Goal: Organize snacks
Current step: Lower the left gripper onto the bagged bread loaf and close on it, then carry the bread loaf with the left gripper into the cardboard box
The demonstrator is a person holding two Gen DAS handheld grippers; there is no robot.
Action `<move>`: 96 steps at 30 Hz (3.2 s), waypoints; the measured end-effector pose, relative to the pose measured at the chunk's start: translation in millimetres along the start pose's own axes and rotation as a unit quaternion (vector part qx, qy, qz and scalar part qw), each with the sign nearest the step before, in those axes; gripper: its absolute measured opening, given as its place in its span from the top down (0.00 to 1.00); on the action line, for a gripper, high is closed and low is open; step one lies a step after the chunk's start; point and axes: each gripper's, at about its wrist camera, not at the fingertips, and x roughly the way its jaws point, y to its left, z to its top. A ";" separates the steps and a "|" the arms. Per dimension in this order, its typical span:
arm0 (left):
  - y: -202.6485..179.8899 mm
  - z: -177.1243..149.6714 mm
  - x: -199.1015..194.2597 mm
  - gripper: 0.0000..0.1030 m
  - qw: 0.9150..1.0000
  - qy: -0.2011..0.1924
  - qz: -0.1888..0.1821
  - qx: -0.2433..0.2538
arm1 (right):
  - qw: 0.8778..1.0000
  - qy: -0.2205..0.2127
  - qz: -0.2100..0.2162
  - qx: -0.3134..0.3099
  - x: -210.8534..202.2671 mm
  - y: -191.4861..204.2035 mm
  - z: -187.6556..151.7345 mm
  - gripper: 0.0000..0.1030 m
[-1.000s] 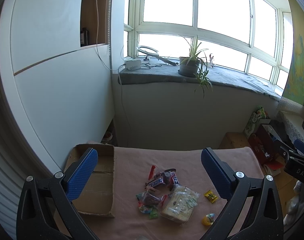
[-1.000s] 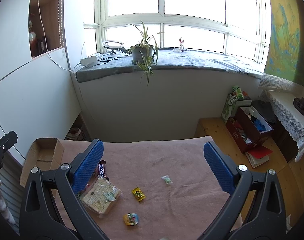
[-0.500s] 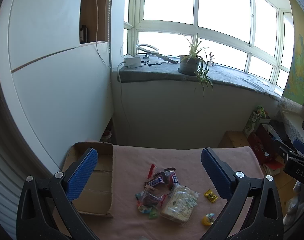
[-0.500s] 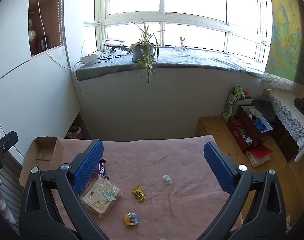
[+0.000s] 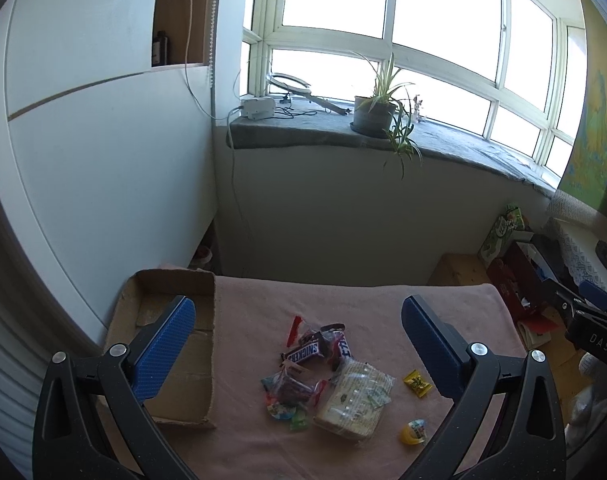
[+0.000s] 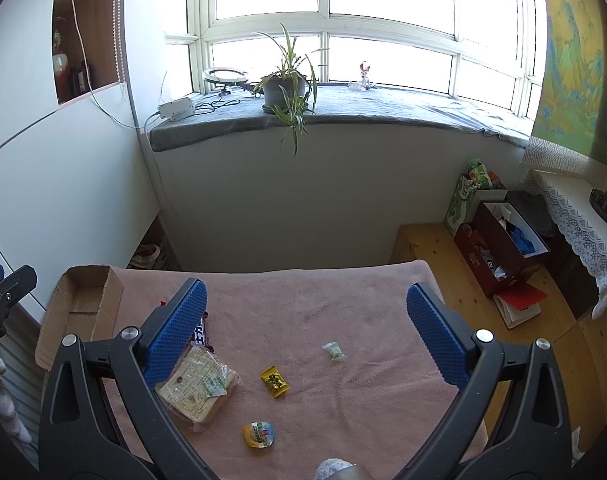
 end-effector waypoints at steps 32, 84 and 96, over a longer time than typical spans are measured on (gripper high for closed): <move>10.3 -122.8 87.5 0.38 0.957 0.251 -0.106 -0.105 | 0.940 0.231 0.245 -0.061 150.4 46.0 -78.5 0.11; -4.3 -126.7 132.6 0.49 0.936 0.284 -0.146 -0.145 | 0.861 0.363 0.338 -0.111 220.4 92.0 -115.7 0.39; 35.1 -84.1 93.8 0.49 0.960 0.205 -0.125 -0.145 | 0.871 0.313 0.359 -0.117 182.8 119.0 -73.4 0.39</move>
